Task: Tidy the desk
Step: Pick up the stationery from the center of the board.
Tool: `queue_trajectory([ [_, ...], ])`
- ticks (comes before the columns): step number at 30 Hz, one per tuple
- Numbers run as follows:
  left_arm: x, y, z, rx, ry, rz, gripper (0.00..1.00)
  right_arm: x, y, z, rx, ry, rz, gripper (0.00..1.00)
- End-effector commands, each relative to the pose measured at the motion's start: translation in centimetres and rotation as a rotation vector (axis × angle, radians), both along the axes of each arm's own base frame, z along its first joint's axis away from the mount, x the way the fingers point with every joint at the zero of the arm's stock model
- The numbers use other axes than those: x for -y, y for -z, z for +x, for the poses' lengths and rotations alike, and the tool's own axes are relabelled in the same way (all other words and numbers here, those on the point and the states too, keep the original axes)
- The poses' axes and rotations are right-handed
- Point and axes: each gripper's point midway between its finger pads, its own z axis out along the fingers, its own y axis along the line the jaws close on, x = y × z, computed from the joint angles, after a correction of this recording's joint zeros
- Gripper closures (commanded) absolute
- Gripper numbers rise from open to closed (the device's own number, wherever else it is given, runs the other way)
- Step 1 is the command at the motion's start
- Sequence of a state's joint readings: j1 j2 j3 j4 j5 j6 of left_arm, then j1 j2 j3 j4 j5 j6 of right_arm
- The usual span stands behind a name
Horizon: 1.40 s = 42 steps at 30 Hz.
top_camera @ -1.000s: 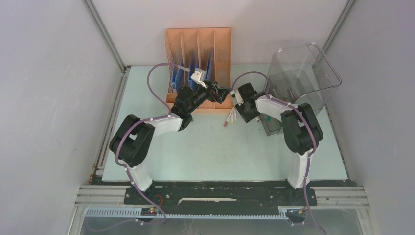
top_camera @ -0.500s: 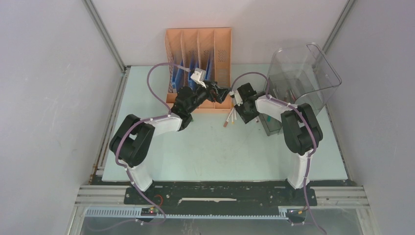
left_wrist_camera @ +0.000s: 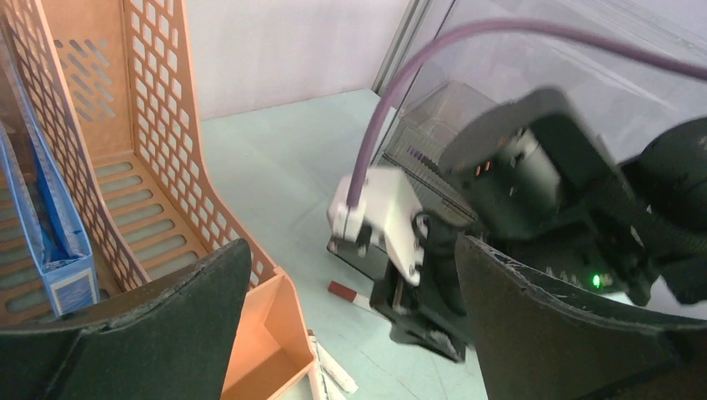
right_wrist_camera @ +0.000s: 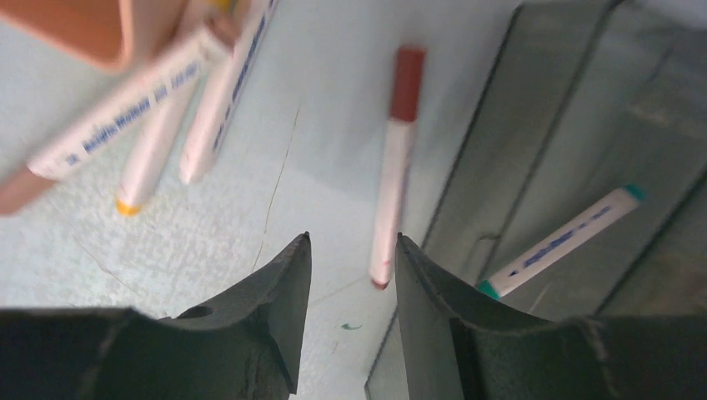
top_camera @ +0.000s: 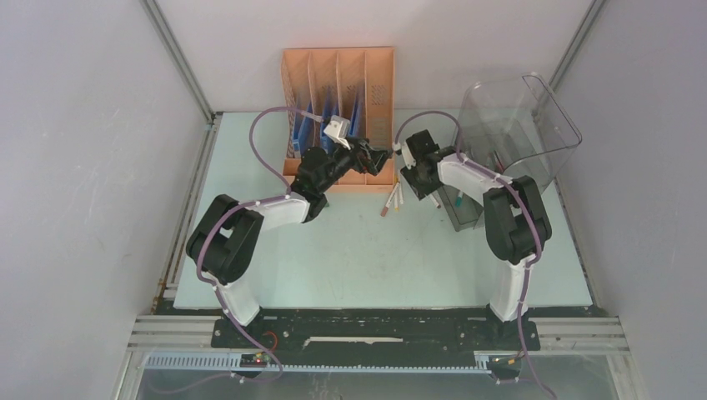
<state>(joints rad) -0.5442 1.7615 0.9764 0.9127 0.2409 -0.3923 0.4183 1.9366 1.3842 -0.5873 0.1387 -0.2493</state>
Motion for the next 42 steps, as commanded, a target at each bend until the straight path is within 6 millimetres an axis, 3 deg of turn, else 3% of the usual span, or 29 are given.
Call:
queue_trajectory([
  [1,-0.8,-2.7,-0.5,0.069,0.003,-0.039,0.01,-0.3,-2.7,3.3,0.07,0.013,0.021,0.5],
  [13,-1.1,-2.7,-0.4,0.068,0.003,-0.047,0.01,0.0,-0.7,4.7,-0.016,0.048,0.048,0.5],
  [25,-1.0,-2.7,-0.3,0.063,0.008,-0.052,0.01,-0.5,1.6,2.4,-0.118,0.005,0.043,0.62],
  [33,-1.1,-2.6,-0.3,0.062,0.008,-0.053,0.01,-2.1,2.8,-0.1,-0.183,-0.052,0.044,0.64],
  [37,-1.1,-2.7,-0.3,0.063,0.009,-0.054,0.01,-2.4,2.3,-0.7,-0.18,-0.069,0.045,0.65],
  [42,-1.2,-2.7,-0.3,0.064,0.01,-0.057,0.01,-2.2,-0.5,0.8,-0.092,-0.074,0.047,0.63],
])
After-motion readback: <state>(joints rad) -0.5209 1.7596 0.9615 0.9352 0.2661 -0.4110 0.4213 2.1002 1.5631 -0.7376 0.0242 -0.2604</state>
